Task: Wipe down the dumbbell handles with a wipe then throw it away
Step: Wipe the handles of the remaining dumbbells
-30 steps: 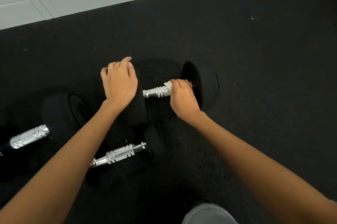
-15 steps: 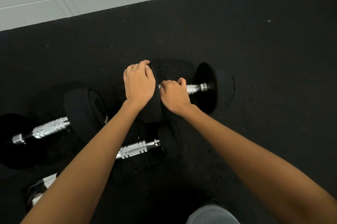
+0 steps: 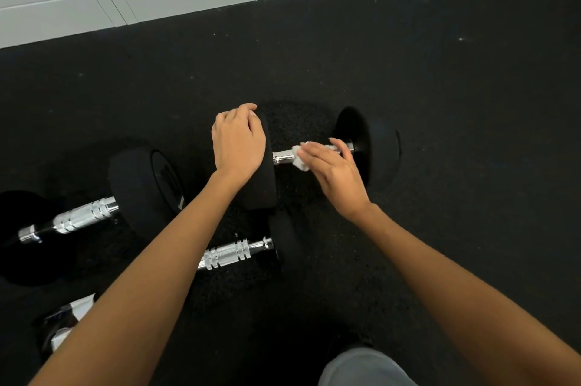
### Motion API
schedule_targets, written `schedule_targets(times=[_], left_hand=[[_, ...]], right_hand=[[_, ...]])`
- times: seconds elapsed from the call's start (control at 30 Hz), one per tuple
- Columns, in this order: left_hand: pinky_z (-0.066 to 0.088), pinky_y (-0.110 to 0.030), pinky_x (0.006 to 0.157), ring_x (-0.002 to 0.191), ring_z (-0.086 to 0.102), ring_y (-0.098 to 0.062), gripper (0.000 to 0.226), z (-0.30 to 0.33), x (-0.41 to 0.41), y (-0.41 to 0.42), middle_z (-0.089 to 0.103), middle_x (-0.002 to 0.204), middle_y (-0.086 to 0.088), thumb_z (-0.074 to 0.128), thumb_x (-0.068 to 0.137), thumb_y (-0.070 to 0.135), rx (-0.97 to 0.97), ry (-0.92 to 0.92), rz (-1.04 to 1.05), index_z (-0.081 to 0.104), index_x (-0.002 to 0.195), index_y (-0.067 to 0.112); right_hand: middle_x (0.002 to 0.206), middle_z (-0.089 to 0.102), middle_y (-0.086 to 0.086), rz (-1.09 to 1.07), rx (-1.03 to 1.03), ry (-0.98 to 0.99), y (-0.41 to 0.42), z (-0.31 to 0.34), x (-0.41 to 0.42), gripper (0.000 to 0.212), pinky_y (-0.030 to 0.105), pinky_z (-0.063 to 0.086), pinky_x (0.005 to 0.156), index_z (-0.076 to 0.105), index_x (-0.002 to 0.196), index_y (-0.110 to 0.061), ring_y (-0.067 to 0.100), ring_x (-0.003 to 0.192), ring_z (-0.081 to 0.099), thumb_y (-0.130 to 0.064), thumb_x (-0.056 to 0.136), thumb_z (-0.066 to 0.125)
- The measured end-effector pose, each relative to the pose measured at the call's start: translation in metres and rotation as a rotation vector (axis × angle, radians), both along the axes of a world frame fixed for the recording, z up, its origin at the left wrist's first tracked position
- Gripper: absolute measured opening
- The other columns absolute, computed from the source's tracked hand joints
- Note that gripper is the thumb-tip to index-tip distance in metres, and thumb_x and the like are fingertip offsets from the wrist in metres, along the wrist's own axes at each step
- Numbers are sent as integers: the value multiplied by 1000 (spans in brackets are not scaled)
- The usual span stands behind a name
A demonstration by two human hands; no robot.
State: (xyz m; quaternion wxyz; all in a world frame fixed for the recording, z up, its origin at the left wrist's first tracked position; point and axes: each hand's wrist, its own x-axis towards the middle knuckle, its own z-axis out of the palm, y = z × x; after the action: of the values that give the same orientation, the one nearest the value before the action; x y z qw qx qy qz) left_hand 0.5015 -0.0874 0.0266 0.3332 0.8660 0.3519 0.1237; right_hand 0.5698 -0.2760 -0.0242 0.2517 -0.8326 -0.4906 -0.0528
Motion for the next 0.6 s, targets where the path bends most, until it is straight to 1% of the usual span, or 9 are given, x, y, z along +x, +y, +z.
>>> schedule_targets(times=[0.1, 0.17, 0.23, 0.3, 0.4, 0.5, 0.53, 0.6], left_hand=[[36, -42, 104, 122, 44, -24, 36, 0, 0, 0, 64, 118, -5, 32, 99, 21, -1, 0, 1, 57, 124, 14], [36, -42, 103, 122, 44, -25, 36, 0, 1, -1, 64, 118, -5, 32, 98, 21, 6, 5, 1, 57, 123, 13], [36, -42, 102, 122, 44, -24, 36, 0, 1, -1, 64, 119, -4, 32, 98, 21, 9, 14, 4, 57, 123, 14], [37, -42, 102, 122, 45, -24, 36, 0, 2, -1, 64, 119, -4, 32, 98, 21, 13, 18, 6, 57, 124, 14], [37, -42, 102, 122, 45, -24, 36, 1, 2, -1, 64, 118, -5, 32, 99, 22, 20, 20, 2, 56, 124, 14], [37, -41, 102, 122, 46, -23, 35, 1, 1, -1, 64, 118, -5, 33, 99, 22, 25, 21, 0, 55, 125, 15], [38, -41, 102, 122, 46, -23, 35, 2, 1, -1, 64, 118, -5, 33, 99, 22, 29, 20, -2, 55, 125, 15], [38, -41, 102, 122, 46, -22, 35, 2, 1, -1, 64, 118, -4, 34, 99, 23, 29, 14, -4, 56, 125, 15]], right_hand=[[127, 62, 4, -190, 13, 43, -2, -2, -9, 36, 45, 26, 113, 61, 124, -12, 17, 122, 55, -2, 89, 60], [127, 62, 3, -307, 36, 87, 7, -4, -19, 36, 43, 23, 115, 60, 125, -13, 16, 124, 53, -2, 91, 57], [129, 61, 3, -360, 64, 140, 18, -6, -30, 36, 40, 21, 115, 59, 126, -12, 15, 126, 51, -2, 92, 55], [131, 59, 4, -315, 70, 169, 26, -6, -34, 38, 40, 22, 115, 57, 129, -11, 16, 128, 49, -1, 92, 54], [134, 57, 5, -170, 14, 135, 27, -3, -31, 42, 42, 22, 116, 54, 133, -10, 18, 130, 47, -3, 92, 54], [138, 53, 7, 48, -69, 54, 27, 0, -27, 46, 43, 22, 117, 51, 135, -9, 20, 133, 44, -2, 90, 58], [138, 53, 7, 87, -97, 11, 27, 0, -26, 48, 43, 23, 116, 52, 134, -8, 21, 132, 45, -1, 88, 61], [136, 55, 7, 94, -137, -43, 24, 1, -21, 53, 43, 24, 116, 54, 132, -9, 21, 130, 48, 3, 82, 67]])
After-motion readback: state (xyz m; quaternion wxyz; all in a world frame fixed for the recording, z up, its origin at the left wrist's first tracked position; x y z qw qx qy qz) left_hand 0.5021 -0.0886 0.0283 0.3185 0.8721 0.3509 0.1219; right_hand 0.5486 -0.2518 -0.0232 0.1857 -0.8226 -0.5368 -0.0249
